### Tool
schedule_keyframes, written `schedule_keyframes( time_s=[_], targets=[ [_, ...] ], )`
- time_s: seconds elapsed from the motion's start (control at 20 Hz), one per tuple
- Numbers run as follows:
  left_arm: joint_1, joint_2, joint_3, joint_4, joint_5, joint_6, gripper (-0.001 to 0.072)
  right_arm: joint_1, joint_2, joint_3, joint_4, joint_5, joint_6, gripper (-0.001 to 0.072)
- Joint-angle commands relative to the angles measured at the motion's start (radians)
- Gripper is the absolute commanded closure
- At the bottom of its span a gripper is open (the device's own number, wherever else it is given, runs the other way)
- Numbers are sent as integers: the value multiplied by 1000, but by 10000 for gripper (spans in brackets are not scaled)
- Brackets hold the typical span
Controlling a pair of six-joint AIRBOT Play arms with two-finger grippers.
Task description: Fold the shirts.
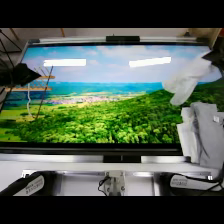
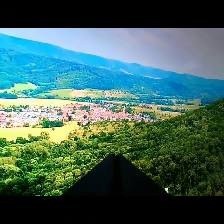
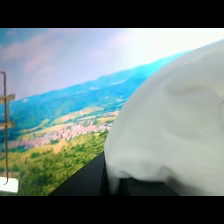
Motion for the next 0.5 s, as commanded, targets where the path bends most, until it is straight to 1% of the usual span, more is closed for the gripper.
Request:
schedule_keyframes(
  time_s=[0.0, 0.15, 0.3, 0.35, 0.45],
  targets=[
    [-16, 0, -6, -1, 2, 0, 676, -118, 7, 19, -70, -50, -23, 650],
    [-38, 0, -6, -4, 2, 0, 676, -159, 7, 19, -95, -114, -52, 650],
    [-60, 0, -6, -3, 2, 0, 676, -168, 7, 19, -103, -162, -53, 651],
    [-67, 0, -6, -3, 2, 0, 676, -168, 7, 19, -108, -158, -45, 650],
    [-72, 1, -5, -4, 2, 1, 676, -168, 13, 19, -171, -98, 48, 650]
  ],
)
